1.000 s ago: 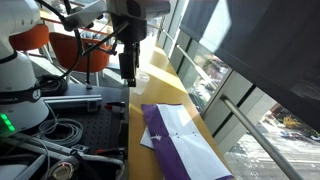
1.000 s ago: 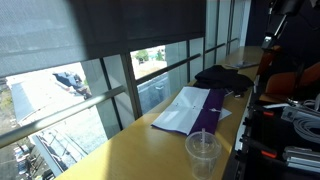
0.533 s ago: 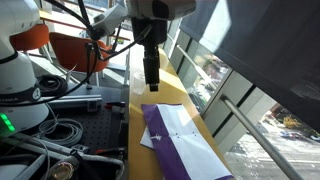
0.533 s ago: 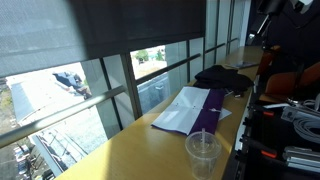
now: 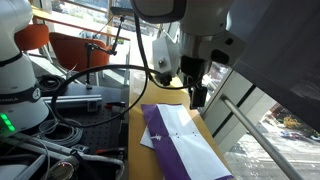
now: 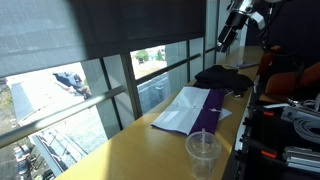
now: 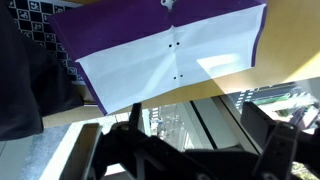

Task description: Close the folder

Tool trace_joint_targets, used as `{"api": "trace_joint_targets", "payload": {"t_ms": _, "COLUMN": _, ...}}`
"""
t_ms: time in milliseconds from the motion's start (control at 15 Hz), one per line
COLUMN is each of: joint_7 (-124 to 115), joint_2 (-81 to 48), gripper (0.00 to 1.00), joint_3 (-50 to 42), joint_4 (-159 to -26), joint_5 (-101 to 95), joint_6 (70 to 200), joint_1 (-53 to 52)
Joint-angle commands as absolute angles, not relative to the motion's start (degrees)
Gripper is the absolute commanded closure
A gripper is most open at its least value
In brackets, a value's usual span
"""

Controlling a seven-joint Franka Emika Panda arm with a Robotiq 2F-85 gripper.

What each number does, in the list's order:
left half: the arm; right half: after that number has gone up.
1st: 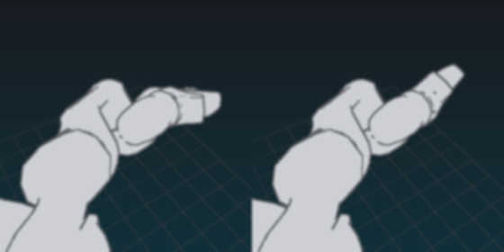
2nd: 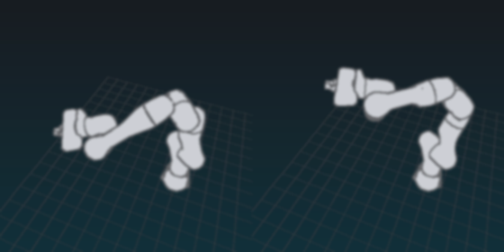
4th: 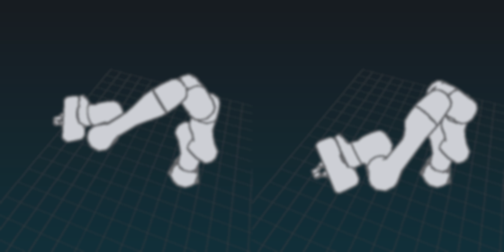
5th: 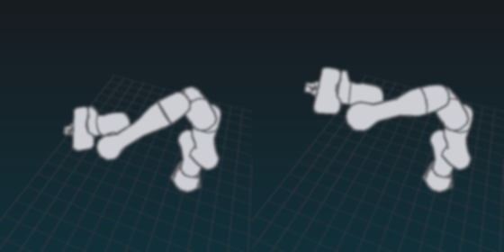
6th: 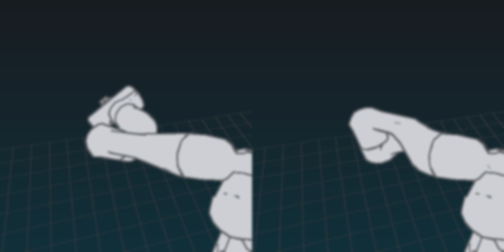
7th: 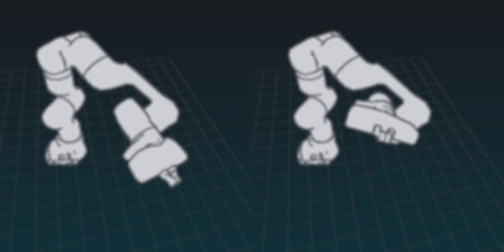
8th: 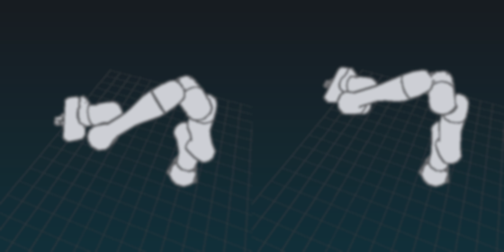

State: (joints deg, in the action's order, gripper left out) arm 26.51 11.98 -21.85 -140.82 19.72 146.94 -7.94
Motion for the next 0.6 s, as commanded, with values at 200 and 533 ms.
{"api": "trace_joint_targets", "payload": {"t_ms": 200, "joint_7": 30.78, "joint_2": -13.09, "gripper": 0.00, "joint_3": -16.32, "joint_4": -116.57, "joint_5": 28.27, "joint_6": 137.70, "joint_1": 0.95}}
{"api": "trace_joint_targets", "payload": {"t_ms": 533, "joint_7": 33.56, "joint_2": -27.43, "gripper": 0.00, "joint_3": -8.35, "joint_4": -99.35, "joint_5": 26.19, "joint_6": 130.52, "joint_1": 13.76}}
